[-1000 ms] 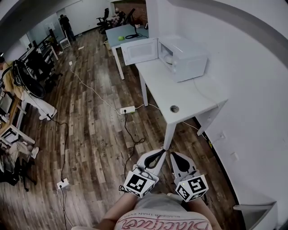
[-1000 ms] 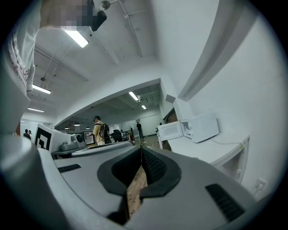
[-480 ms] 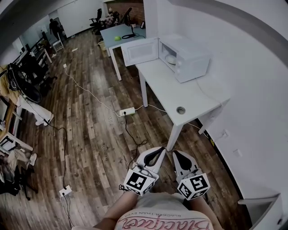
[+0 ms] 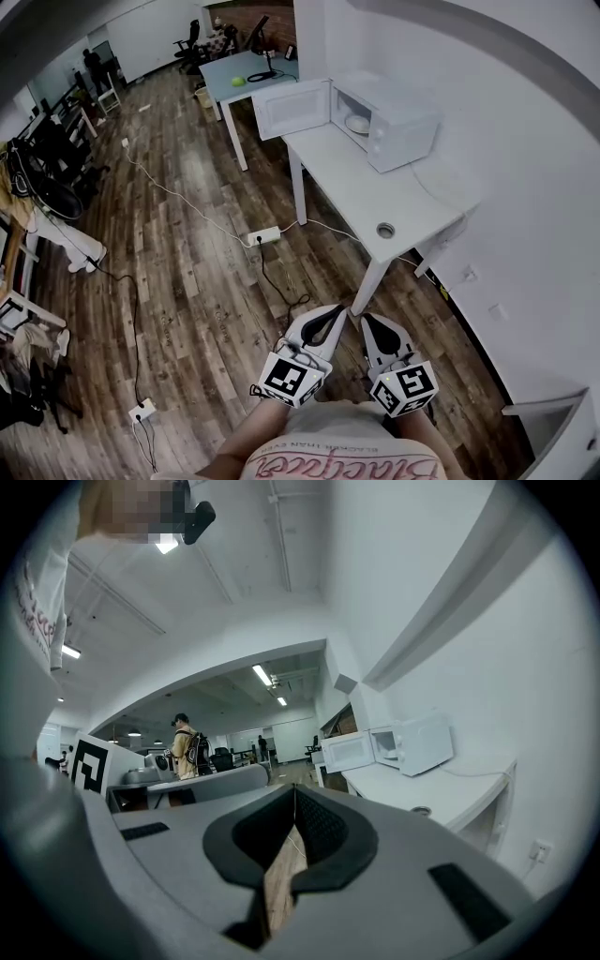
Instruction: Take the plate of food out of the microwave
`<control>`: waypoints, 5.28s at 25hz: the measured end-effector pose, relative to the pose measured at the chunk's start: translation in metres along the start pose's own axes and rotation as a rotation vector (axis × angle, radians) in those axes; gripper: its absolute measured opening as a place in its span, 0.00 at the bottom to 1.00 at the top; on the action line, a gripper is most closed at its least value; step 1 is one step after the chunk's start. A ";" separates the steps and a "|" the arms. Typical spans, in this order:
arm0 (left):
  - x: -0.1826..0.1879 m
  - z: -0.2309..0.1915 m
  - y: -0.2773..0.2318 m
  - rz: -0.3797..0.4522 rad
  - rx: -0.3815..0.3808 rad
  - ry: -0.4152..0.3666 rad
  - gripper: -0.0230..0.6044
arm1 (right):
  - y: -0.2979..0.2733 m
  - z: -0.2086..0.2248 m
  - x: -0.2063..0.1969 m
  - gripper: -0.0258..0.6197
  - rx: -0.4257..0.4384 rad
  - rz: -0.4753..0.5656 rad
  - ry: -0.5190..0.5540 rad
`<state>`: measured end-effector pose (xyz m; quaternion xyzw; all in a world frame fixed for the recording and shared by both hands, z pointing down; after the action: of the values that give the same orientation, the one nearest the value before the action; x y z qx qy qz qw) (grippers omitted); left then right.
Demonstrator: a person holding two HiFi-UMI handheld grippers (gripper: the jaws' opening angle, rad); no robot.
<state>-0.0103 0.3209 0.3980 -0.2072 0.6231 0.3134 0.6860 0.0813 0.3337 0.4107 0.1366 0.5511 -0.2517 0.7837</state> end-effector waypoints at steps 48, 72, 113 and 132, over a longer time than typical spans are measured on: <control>-0.008 -0.065 -0.046 -0.011 0.043 0.019 0.04 | -0.070 0.024 0.024 0.06 0.027 -0.025 0.017; -0.029 -0.104 -0.087 -0.018 0.018 -0.019 0.04 | -0.121 0.051 0.036 0.06 0.052 0.022 0.029; -0.053 -0.335 -0.119 0.057 -0.167 0.017 0.04 | -0.332 0.021 0.049 0.06 -0.199 0.052 0.104; -0.020 -0.437 -0.168 0.135 -0.234 -0.066 0.04 | -0.436 0.007 0.117 0.06 -0.226 0.160 0.262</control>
<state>-0.2126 -0.0981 0.3401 -0.2327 0.5719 0.4362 0.6547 -0.1200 -0.0627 0.3320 0.1227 0.6608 -0.1050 0.7330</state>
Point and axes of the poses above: the fingertips, and each gripper's own axes: y backward along the fingers, z to its right, x out of its top, the point moved 4 cm from there along y, backward along the fingers, and after that the axes turned 11 degrees about -y, right-handed, at the moved point
